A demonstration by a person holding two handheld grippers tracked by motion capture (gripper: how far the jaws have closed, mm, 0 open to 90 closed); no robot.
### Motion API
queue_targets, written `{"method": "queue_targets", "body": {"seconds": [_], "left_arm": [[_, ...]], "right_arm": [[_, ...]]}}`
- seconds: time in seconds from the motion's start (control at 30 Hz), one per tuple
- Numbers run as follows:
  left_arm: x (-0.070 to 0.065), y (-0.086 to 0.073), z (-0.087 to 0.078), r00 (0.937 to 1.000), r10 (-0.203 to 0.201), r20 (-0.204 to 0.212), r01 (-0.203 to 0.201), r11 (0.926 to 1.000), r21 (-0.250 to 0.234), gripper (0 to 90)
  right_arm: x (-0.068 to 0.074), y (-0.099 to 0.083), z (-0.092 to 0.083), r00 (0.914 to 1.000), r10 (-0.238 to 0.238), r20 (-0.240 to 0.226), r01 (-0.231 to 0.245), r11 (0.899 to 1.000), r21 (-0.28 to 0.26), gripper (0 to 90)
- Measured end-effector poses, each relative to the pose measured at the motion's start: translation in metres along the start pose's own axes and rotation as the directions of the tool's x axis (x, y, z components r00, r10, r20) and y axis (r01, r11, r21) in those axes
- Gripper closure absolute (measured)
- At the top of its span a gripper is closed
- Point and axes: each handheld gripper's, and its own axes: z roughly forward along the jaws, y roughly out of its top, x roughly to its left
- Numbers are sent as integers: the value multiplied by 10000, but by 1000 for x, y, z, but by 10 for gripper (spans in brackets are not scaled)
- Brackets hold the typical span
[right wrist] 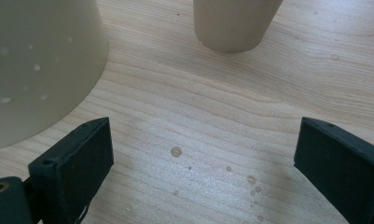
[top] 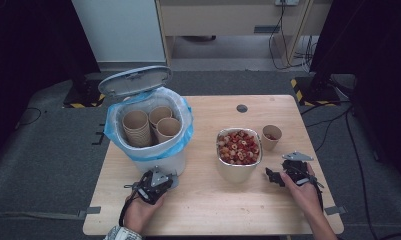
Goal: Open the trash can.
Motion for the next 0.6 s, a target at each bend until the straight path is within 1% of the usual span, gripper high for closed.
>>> {"method": "queue_targets", "body": {"seconds": [0.23, 0.3, 0.37, 0.43, 0.47, 0.6], "left_arm": [[-1, 0, 0, 10000, 52, -50, -52, 10000, 23, 900], [-1, 0, 0, 10000, 54, -49, -54, 10000, 26, 899], [-1, 0, 0, 10000, 63, -48, -63, 10000, 28, 900], [-1, 0, 0, 10000, 60, -42, -60, 10000, 28, 900], [-1, 0, 0, 10000, 42, -30, -42, 10000, 24, 900], [-1, 0, 0, 10000, 30, -27, -30, 10000, 20, 900]], "right_arm": [[-2, 2, 0, 10000, -10, 44, 11, 10000, -88, 53], [-3, 4, 1, 10000, 42, 44, -41, 9999, -94, 52], [-4, 5, -1, 9998, 143, 157, -142, 9999, -73, 53], [-5, 8, -2, 9999, 44, 141, -43, 10000, -81, 52], [-6, 9, -3, 9999, 86, 101, -85, 9999, -103, 52], [-6, 14, -6, 10000, -10, 87, 12, 9998, -215, 53]]}}
